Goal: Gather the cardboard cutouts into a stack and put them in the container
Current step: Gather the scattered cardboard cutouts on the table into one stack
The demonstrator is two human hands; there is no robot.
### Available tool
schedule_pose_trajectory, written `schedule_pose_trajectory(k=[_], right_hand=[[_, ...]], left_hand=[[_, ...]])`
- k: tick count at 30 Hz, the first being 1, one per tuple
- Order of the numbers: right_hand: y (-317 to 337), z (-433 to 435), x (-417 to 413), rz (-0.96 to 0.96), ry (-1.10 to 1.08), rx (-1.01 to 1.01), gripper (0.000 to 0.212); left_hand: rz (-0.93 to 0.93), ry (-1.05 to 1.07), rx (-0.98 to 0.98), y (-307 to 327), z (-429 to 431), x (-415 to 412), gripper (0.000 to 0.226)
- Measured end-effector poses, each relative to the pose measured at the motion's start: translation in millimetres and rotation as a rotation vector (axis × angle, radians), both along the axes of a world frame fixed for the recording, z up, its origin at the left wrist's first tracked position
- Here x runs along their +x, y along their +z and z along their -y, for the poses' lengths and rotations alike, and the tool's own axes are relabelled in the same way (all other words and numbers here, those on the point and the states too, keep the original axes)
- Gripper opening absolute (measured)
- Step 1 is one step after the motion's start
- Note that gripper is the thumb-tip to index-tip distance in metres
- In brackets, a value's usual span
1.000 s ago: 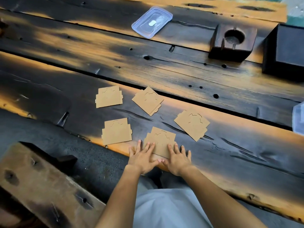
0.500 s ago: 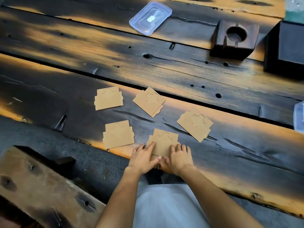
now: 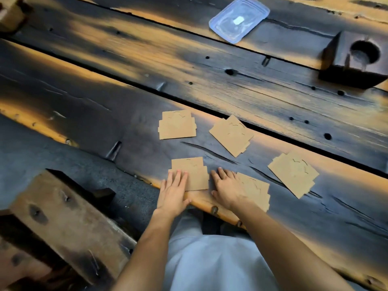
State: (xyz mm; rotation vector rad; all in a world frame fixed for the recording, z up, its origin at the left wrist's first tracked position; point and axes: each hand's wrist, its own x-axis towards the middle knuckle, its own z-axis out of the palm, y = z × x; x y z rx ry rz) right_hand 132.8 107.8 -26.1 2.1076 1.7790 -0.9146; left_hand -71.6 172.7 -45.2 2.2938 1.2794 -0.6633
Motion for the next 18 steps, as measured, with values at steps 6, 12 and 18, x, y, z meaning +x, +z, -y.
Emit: schedule_pose_trajectory(k=[6, 12, 18], right_hand=[[-20, -34, -38, -0.017, 0.008, -0.029, 0.078], [-37, -36, -54, -0.001, -0.028, -0.028, 0.085], [-42, -41, -54, 0.004, -0.063, 0.001, 0.082]], left_hand=[[-0.043, -0.013, -0.023, -8, -30, -27, 0.111], [-0.054, -0.026, -0.059, -16, -45, -34, 0.112], [-0.022, -0.035, -0.061, -26, -51, -43, 0.111]])
